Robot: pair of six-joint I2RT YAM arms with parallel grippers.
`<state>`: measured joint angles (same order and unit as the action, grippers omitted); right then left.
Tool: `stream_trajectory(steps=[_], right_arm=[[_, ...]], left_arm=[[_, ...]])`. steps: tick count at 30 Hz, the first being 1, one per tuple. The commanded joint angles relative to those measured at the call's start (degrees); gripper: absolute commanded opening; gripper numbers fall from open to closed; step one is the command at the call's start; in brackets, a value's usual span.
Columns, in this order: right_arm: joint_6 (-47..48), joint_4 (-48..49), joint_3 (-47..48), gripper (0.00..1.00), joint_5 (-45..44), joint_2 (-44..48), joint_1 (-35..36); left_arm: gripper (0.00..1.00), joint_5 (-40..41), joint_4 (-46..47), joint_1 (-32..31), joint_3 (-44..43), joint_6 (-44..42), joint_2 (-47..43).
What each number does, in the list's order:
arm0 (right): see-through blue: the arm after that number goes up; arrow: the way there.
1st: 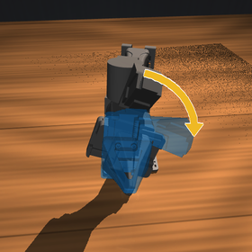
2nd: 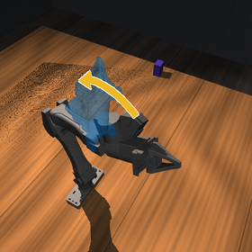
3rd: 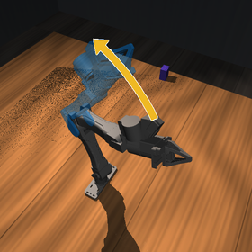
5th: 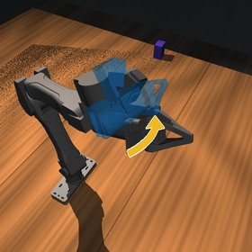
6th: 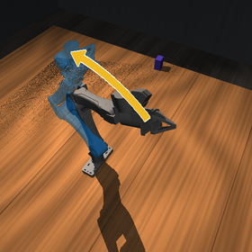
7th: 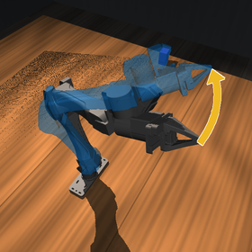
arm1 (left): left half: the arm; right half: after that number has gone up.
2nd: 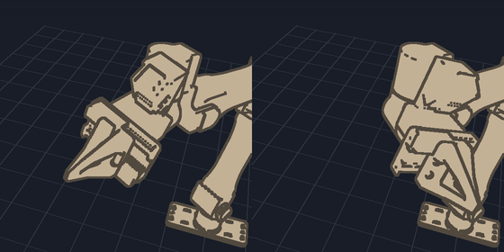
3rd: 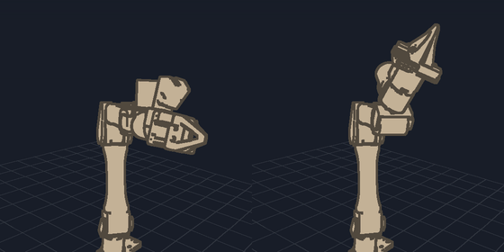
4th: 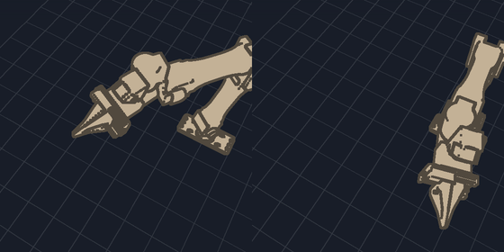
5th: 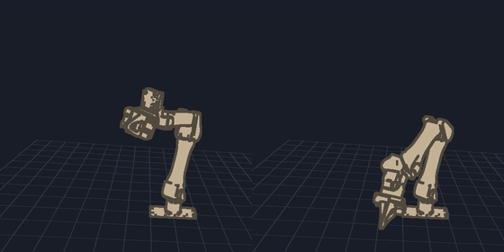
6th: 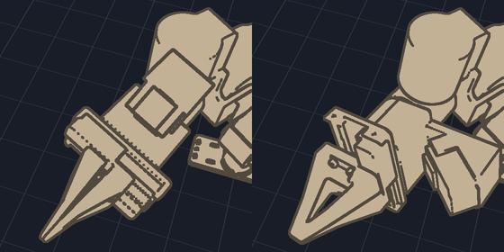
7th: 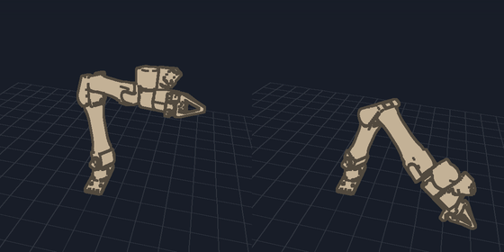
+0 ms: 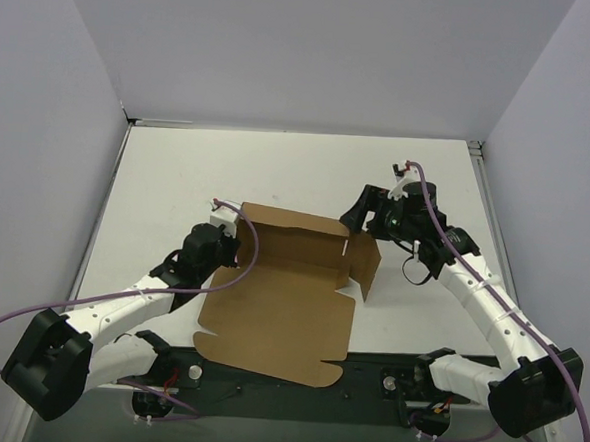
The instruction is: Fold the paper box
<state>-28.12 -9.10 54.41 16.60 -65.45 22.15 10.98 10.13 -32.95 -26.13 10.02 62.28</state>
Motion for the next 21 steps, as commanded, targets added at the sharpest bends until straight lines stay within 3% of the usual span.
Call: stream_trajectory(steps=[1, 17, 20, 21], right_arm=[[-3.0, 4.3, -0.9, 0.74, 1.8, -0.4, -0.3], [-0.6, -0.4, -5.3, 0.56, -5.2, -0.6, 2.7], [-0.1, -0.6, -5.8, 0.52, -7.2, -0.7, 2.7], [0.2, -0.5, -5.9, 0.52, -8.2, -0.6, 2.7]], left_arm=[[0.0, 0.4, 1.6, -0.5, -0.3, -0.7, -0.7], [0.0, -0.1, -2.3, -1.6, -3.3, 1.5, 0.2], [0.14, -1.0, -4.1, -1.9, -4.3, 2.3, 0.0], [0.31, -1.6, -4.6, -2.0, -5.1, 2.5, -0.5]])
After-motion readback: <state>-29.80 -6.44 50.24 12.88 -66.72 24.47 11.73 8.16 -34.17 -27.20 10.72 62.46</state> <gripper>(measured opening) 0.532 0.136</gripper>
